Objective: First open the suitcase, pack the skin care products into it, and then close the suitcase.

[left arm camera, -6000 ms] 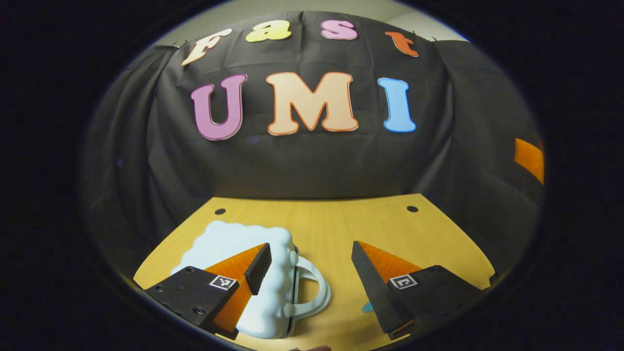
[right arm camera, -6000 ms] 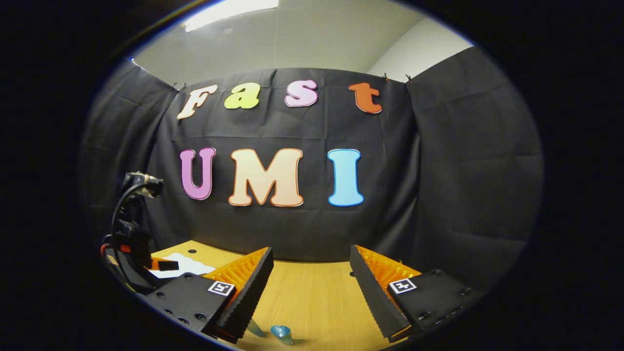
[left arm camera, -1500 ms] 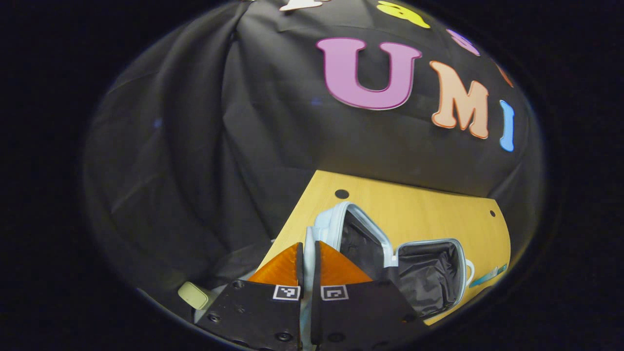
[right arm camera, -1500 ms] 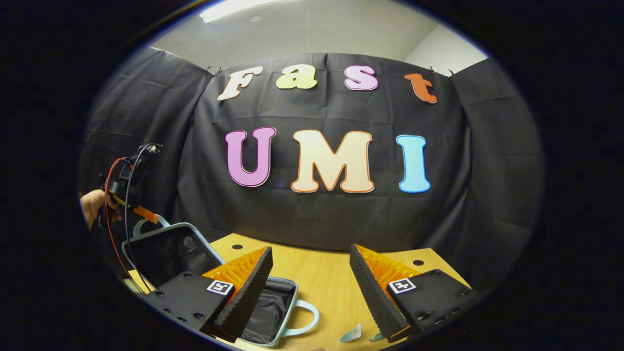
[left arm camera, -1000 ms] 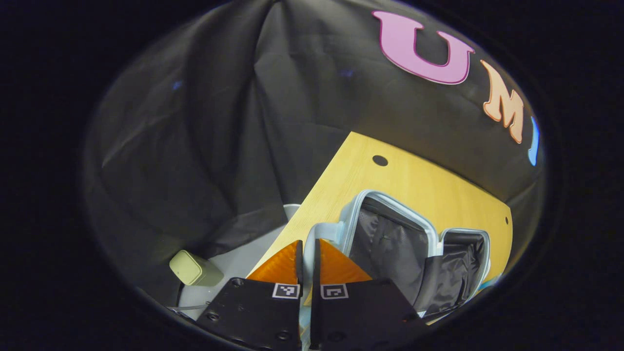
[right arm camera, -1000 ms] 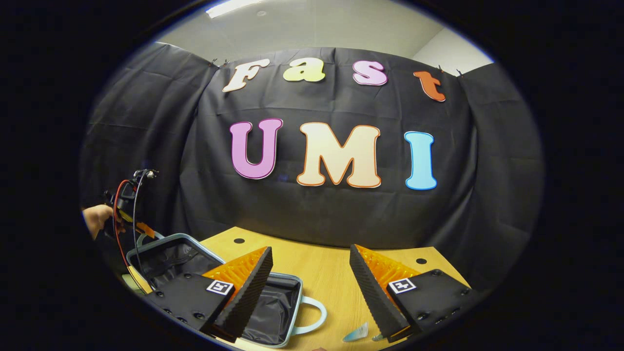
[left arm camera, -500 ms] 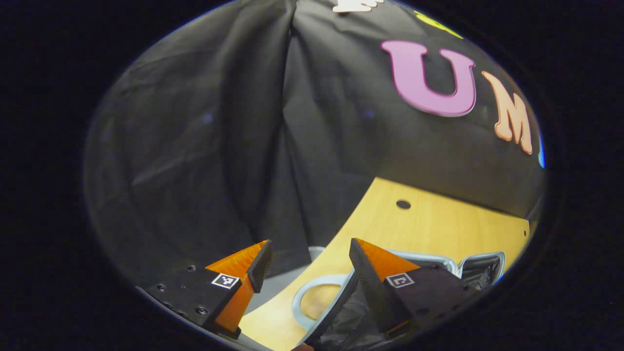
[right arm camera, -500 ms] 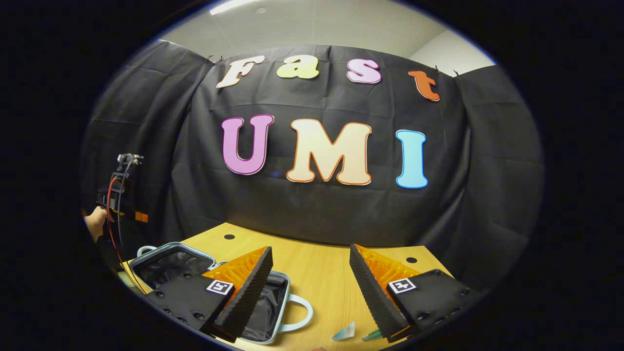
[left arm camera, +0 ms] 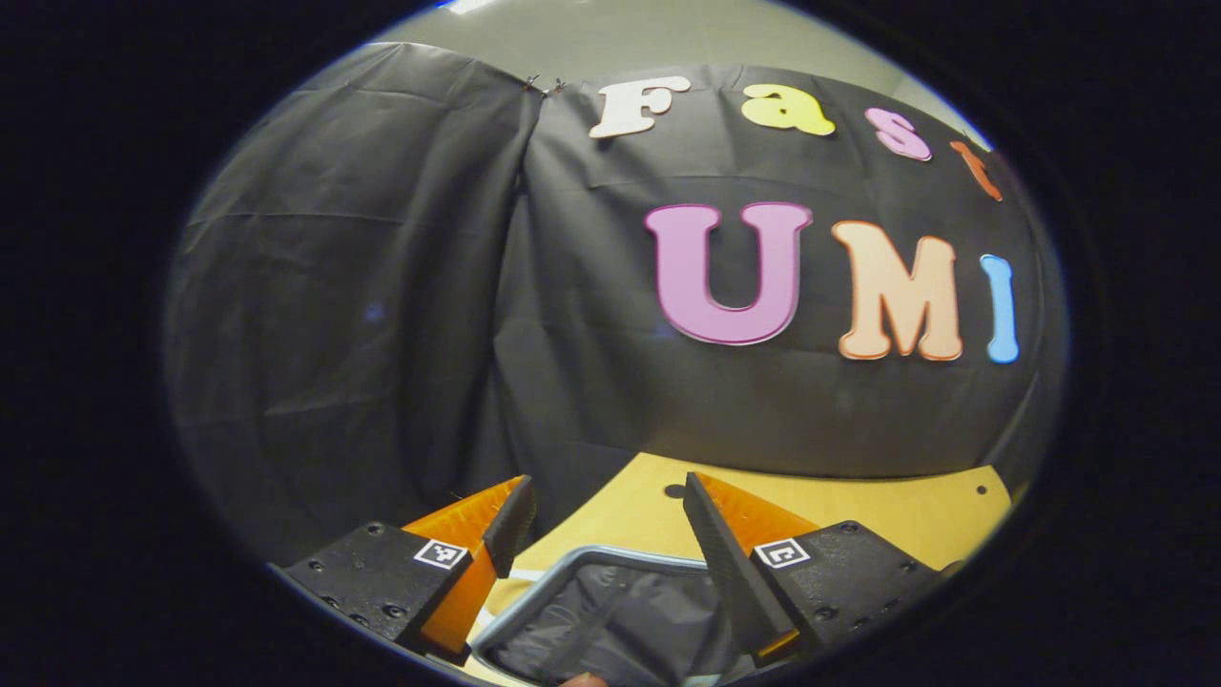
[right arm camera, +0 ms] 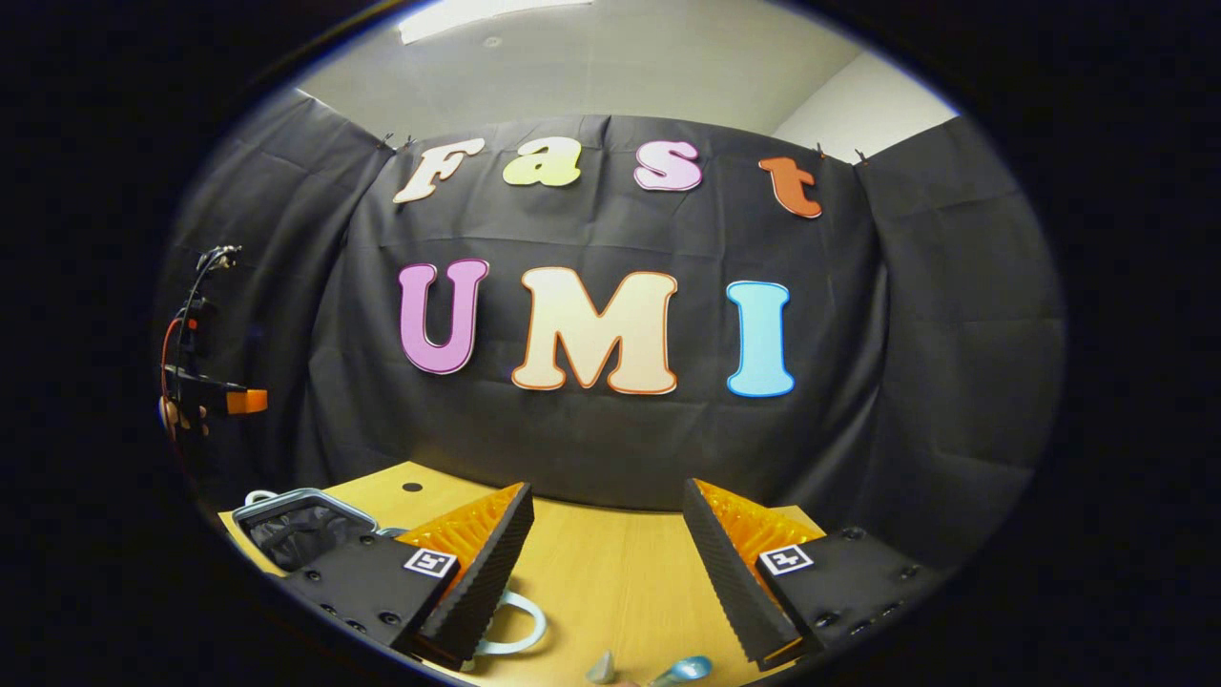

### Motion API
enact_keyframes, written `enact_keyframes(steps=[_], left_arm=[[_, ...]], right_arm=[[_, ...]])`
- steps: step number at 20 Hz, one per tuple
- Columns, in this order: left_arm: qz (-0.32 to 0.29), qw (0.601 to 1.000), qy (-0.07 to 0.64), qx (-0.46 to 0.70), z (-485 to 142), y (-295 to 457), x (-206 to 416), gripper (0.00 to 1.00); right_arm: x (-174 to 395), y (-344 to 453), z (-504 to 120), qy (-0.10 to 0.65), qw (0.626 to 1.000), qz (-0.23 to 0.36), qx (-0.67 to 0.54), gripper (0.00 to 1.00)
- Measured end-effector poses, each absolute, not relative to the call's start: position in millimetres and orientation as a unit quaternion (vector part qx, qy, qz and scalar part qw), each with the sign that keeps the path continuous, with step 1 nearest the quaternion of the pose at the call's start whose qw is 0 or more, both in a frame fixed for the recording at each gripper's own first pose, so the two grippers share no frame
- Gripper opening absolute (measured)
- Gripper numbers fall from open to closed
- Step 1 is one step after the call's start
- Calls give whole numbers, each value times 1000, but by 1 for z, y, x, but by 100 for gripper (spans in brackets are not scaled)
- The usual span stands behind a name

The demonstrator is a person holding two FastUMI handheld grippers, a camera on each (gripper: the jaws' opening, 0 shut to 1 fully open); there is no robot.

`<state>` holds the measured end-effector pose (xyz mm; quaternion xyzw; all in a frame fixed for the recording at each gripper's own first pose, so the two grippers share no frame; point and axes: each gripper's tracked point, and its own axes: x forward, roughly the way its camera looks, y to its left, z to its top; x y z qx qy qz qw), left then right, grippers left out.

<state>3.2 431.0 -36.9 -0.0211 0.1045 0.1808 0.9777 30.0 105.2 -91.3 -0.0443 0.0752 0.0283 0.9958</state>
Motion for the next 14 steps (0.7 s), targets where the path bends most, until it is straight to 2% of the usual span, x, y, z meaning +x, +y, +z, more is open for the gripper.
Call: enact_keyframes(steps=[4, 14], left_arm=[[148, 983, 109, -15, -43, 413, -9, 93], [22, 993, 117, 13, -47, 325, -9, 94]], right_arm=[[28, 68, -92, 70, 996, 20, -45, 99], [7, 1, -95, 57, 998, 6, -26, 99]])
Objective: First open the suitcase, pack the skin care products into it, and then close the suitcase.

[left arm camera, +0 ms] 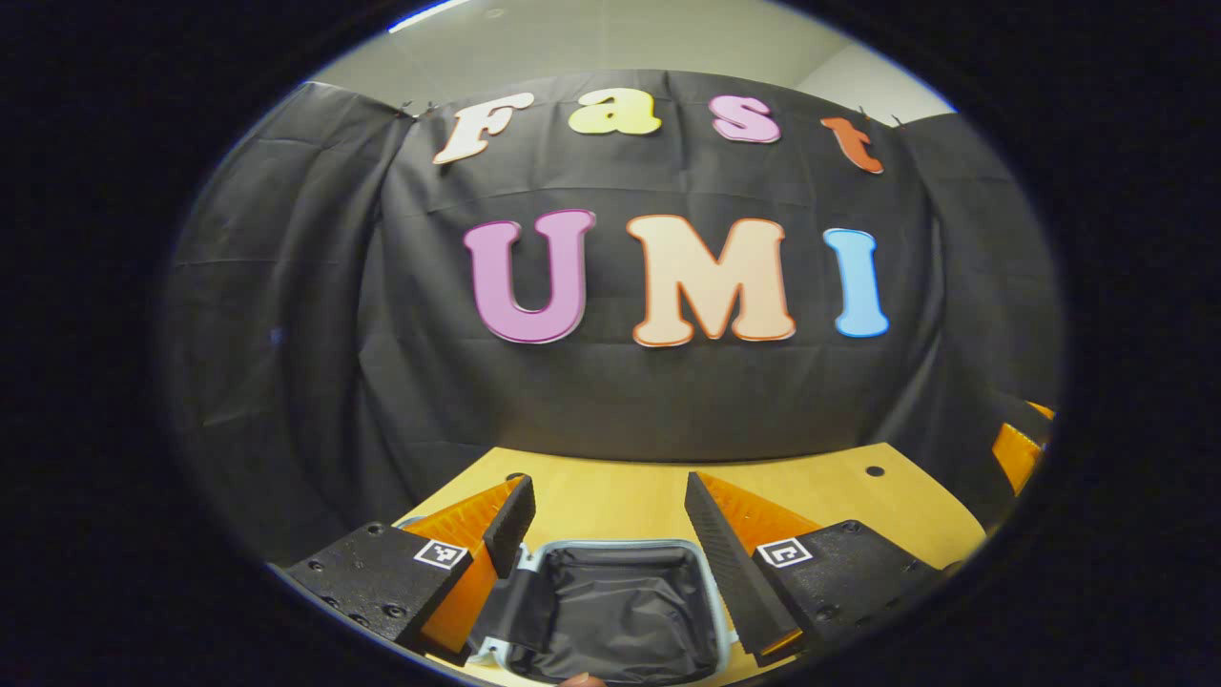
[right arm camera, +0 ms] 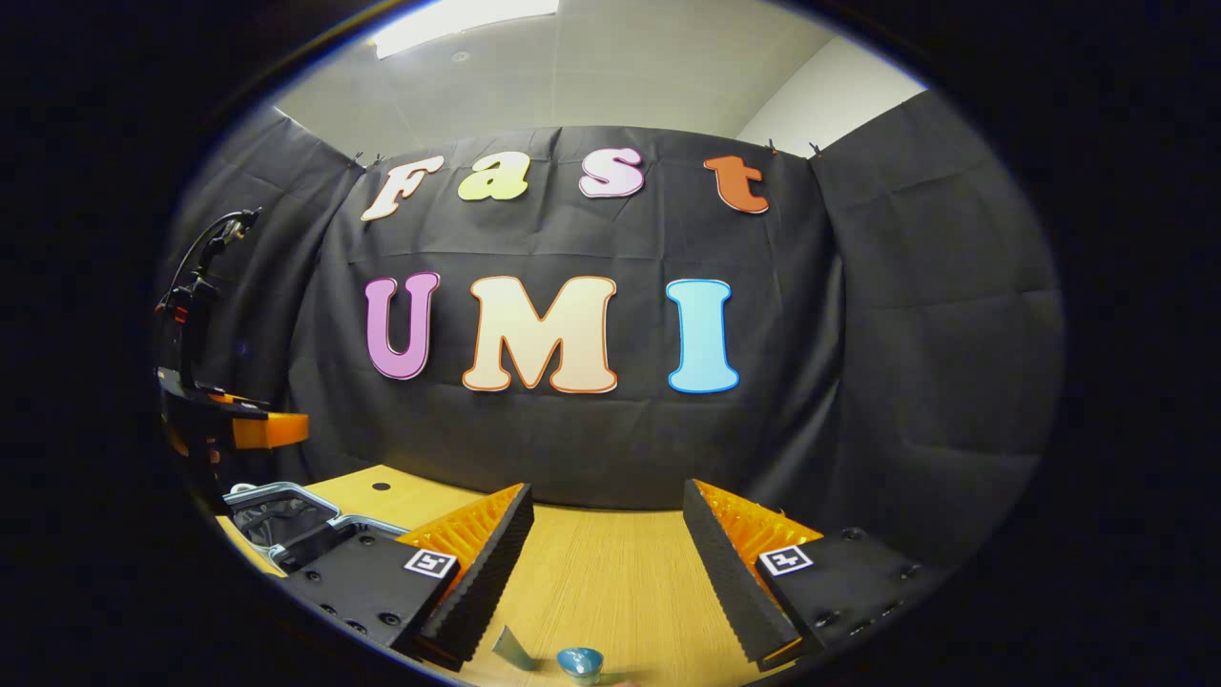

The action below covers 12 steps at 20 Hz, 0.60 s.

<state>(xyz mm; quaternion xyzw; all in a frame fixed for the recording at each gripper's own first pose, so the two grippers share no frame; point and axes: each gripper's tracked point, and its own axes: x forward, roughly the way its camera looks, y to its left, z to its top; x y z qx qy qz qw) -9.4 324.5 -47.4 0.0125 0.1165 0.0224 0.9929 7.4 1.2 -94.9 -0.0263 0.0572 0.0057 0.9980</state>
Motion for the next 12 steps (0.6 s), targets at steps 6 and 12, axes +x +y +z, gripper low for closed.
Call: enact_keyframes(steps=[6, 12], left_arm=[[-33, 989, 146, 18, -61, 287, -20, 96], [-72, 980, 187, 9, -83, 254, -30, 94]], right_arm=[[2, -31, -94, 58, 998, 0, -20, 99], [-2, -57, -101, 69, 997, -1, -24, 99]])
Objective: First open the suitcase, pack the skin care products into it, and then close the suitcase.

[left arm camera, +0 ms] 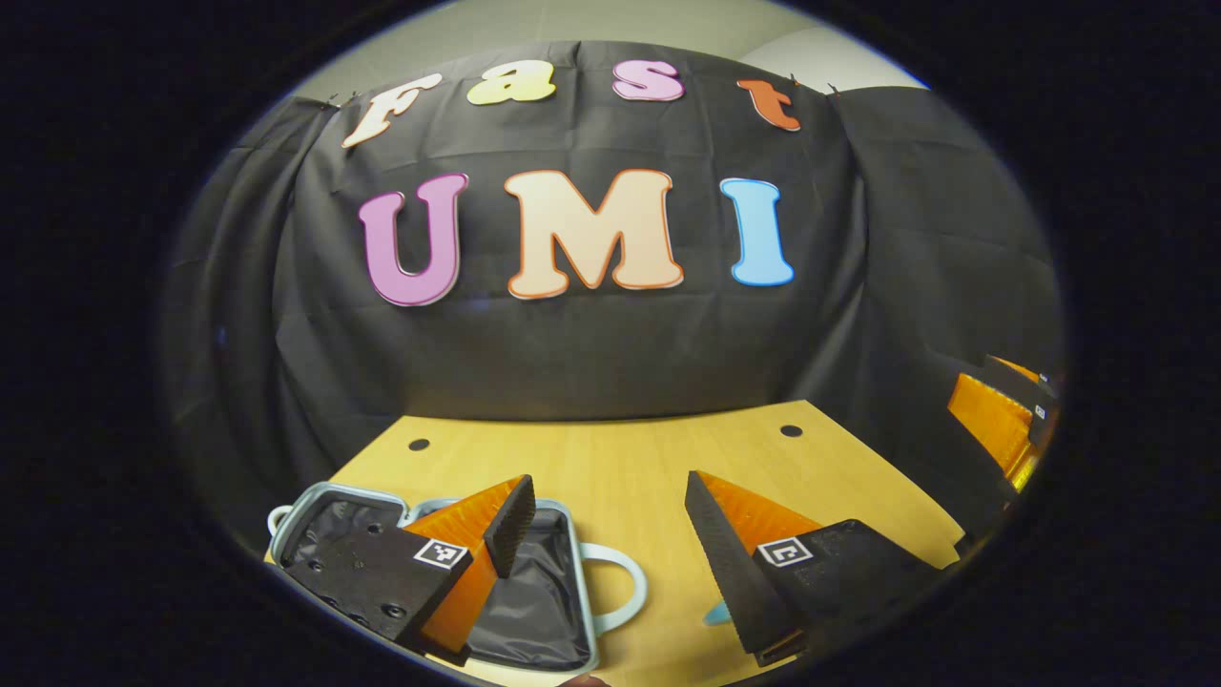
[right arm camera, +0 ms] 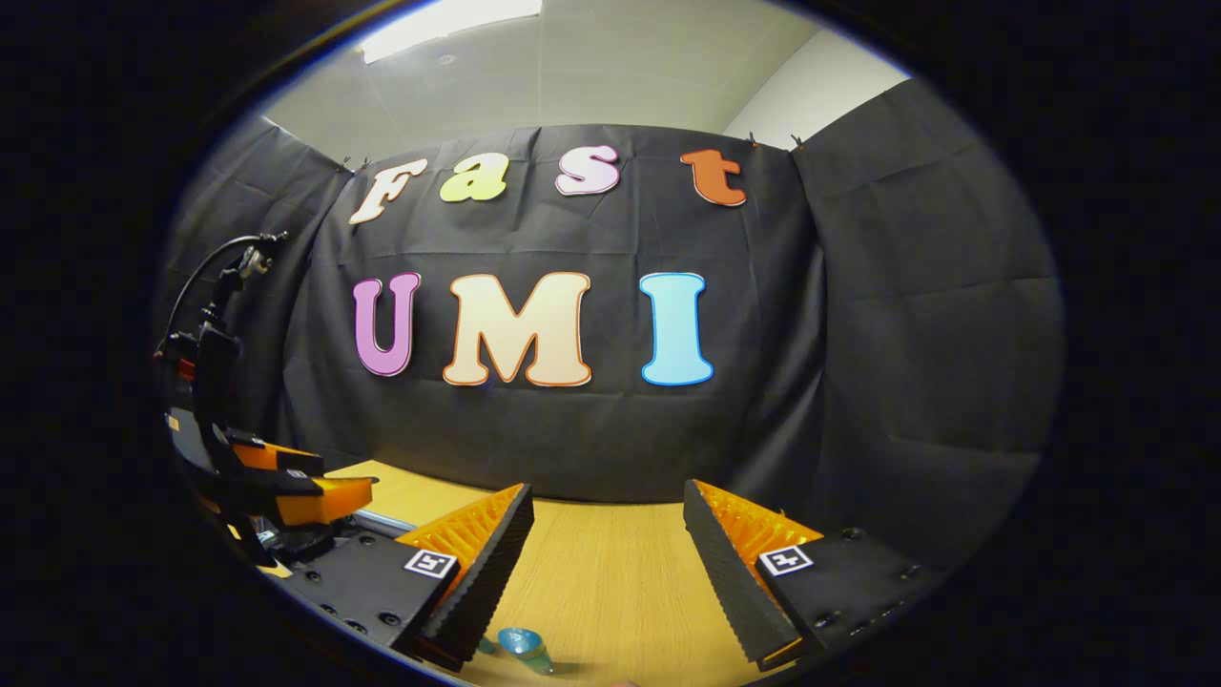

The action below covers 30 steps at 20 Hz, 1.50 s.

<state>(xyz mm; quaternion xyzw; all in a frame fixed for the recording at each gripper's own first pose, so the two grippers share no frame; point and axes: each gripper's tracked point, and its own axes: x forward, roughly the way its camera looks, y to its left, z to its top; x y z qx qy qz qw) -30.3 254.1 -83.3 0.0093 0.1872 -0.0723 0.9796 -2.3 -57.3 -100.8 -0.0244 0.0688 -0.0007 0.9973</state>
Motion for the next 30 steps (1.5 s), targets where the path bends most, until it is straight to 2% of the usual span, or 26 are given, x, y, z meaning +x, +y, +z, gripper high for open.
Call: enact_keyframes(steps=[8, 18, 19, 21, 22, 25, 27, 30], left_arm=[[-118, 955, 273, 4, -163, 199, -64, 95], [-122, 924, 362, -4, -272, 178, -86, 94], [-121, 923, 366, -6, -281, 177, -85, 89], [-122, 918, 376, -10, -294, 173, -82, 72], [-121, 920, 373, -12, -298, 172, -82, 68], [-117, 920, 373, -16, -297, 176, -76, 28], [-115, 923, 366, -31, -279, 181, -74, 23], [-103, 927, 360, -24, -247, 204, -69, 23]], right_arm=[[-14, -67, -119, 94, 995, 17, -31, 99], [-29, -60, -150, 130, 989, 48, -54, 99], [-30, -60, -153, 134, 988, 48, -55, 99], [-34, -57, -161, 141, 987, 56, -60, 99], [-35, -53, -165, 143, 986, 63, -60, 99], [-39, -42, -177, 149, 983, 85, -61, 99], [-39, -32, -185, 154, 982, 98, -56, 99], [-39, -17, -205, 166, 978, 115, -45, 99]])
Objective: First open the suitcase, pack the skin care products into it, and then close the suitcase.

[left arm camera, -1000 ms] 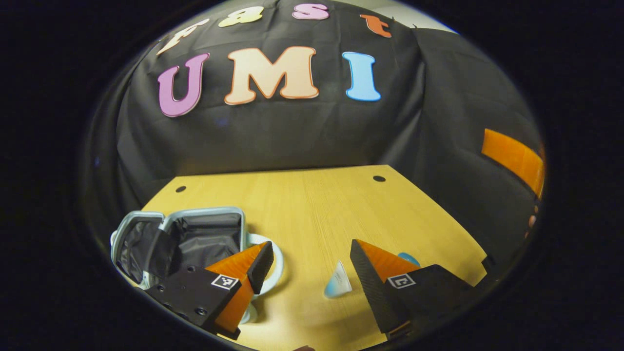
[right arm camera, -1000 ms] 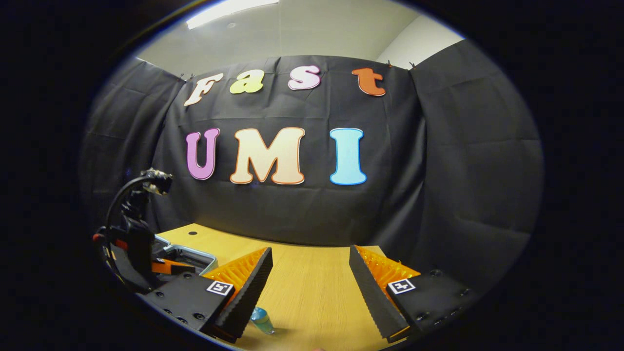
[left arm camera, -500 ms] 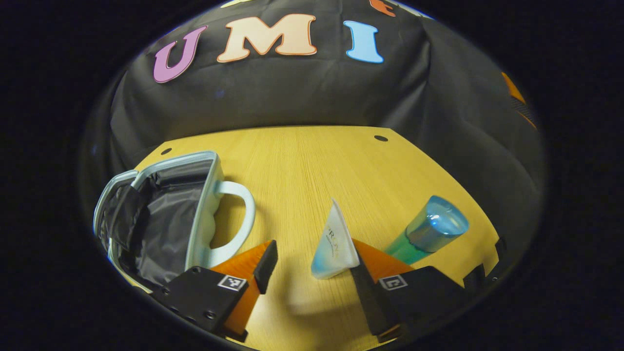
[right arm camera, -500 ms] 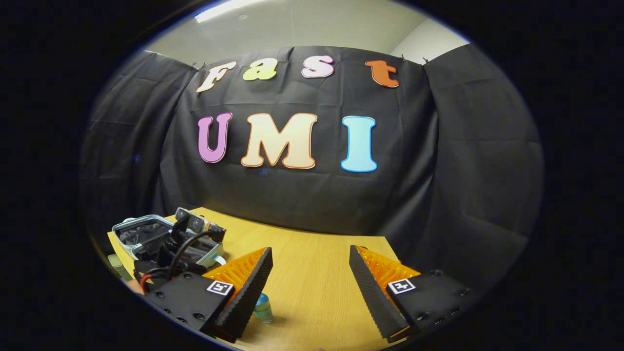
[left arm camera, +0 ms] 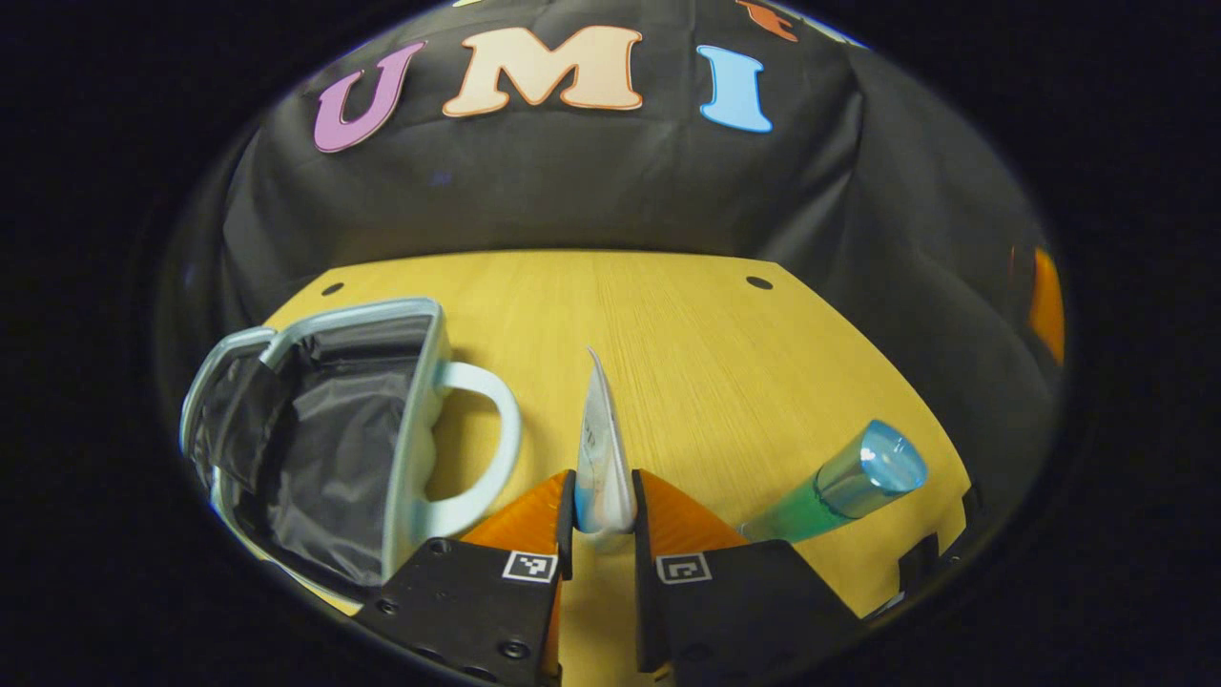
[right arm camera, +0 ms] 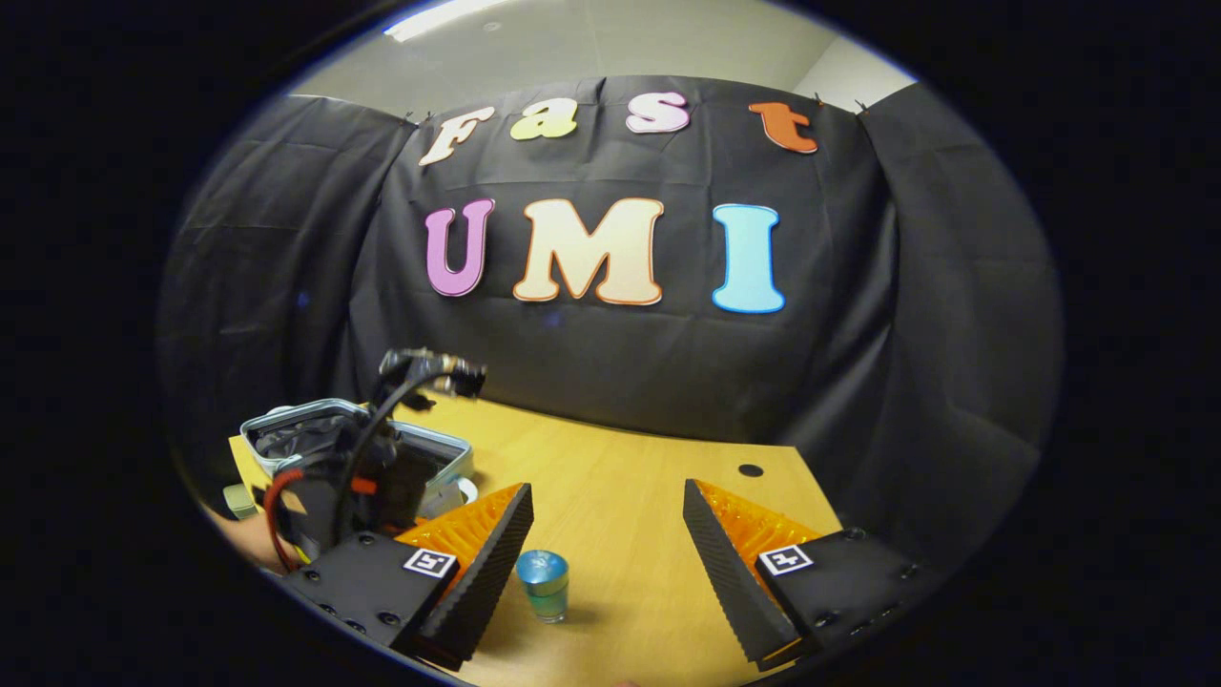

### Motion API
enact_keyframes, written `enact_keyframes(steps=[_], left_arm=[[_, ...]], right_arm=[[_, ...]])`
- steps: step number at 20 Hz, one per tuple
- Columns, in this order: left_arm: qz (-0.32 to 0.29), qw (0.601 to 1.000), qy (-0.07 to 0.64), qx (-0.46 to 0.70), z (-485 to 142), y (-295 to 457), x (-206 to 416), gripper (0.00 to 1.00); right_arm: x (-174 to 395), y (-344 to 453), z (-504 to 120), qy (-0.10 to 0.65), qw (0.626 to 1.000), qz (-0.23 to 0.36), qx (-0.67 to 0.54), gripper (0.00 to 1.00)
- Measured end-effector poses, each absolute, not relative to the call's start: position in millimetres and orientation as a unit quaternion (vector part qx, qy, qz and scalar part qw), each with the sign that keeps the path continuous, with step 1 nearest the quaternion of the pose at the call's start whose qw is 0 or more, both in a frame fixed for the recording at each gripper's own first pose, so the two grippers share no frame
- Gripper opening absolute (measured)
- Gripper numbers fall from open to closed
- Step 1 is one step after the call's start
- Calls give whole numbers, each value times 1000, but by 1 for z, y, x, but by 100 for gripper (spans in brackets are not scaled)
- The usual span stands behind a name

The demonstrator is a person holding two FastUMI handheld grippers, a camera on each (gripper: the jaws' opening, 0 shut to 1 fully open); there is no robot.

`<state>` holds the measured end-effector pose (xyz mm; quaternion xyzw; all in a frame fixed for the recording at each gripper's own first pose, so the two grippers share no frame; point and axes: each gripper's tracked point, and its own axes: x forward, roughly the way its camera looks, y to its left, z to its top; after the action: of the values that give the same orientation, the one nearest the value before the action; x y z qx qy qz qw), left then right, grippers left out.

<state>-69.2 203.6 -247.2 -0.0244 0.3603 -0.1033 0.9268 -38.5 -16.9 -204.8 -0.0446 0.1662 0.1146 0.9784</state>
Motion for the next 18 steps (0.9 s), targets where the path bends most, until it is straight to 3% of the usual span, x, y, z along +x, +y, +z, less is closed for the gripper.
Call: enact_keyframes(steps=[6, 16, 18], left_arm=[[-75, 939, 334, -12, -197, 245, -71, 23], [-19, 936, 350, -2, -188, 294, -98, 23], [-11, 934, 357, 2, -189, 303, -102, 23]], right_arm=[[-45, 7, -257, 207, 968, 136, -39, 99], [-70, 11, -357, 302, 938, 160, -52, 99], [-71, 14, -365, 312, 935, 167, -39, 95]])
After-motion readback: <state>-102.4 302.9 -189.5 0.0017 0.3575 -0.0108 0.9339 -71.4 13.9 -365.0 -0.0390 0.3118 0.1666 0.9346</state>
